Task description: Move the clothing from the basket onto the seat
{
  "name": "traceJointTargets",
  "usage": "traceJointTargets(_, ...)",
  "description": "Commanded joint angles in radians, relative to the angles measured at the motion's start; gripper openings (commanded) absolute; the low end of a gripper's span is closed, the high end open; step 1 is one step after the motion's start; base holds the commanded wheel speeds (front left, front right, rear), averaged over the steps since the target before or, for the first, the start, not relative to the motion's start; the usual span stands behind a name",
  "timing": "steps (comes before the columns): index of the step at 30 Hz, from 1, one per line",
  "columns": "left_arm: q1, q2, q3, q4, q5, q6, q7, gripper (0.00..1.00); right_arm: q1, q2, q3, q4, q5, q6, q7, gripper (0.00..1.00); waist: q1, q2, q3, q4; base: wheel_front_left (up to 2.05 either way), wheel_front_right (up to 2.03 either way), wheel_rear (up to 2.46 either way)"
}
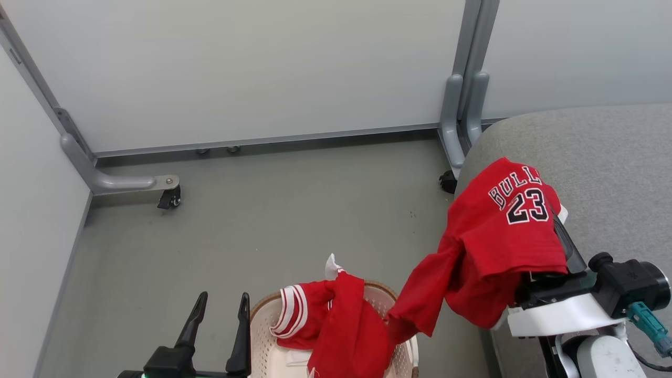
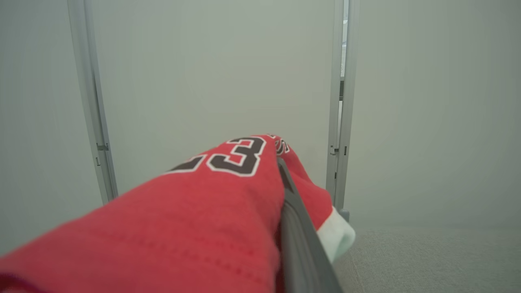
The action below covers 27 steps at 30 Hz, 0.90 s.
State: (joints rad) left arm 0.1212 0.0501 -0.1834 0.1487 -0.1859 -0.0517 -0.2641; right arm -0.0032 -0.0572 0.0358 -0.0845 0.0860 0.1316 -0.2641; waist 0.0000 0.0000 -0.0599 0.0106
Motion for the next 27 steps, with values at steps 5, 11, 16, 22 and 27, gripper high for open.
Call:
traceJointTargets(5,0.011,0.001,0.000,-0.004,-0.006,0.002,-0.001,1.00,0.001,-0.011,-0.005,-0.012,-0.008,-0.002,-0.001,0.00,0.0000,0.0000,-0.003,-0.036,0.00,0.00,0.00)
traceJointTargets(11,0.004,0.001,-0.016,0.006,-0.003,-0.003,-0.001,1.00,-0.011,-0.014,-0.030,-0.018,0.004,-0.002,-0.001,0.00,0.0000,0.0000,0.007,-0.118,0.00,0.00,0.00)
traceJointTargets(16,-0.012,0.001,-0.030,0.008,-0.010,-0.002,-0.001,1.00,-0.016,-0.029,-0.050,-0.027,-0.002,-0.002,-0.001,0.00,0.0000,0.0000,0.022,-0.207,0.00,0.00,0.00)
traceJointTargets(22,-0.039,0.001,-0.040,0.017,-0.007,-0.005,0.000,1.00,-0.026,-0.030,-0.085,-0.042,-0.008,-0.002,-0.001,0.00,0.0000,0.0000,0.050,-0.322,0.00,0.00,0.00)
traceJointTargets(27,-0.062,0.001,-0.049,0.016,-0.010,-0.008,0.000,1.00,-0.031,-0.023,-0.116,-0.048,0.000,-0.002,-0.001,0.00,0.0000,0.0000,0.074,-0.413,0.00,0.00,0.00)
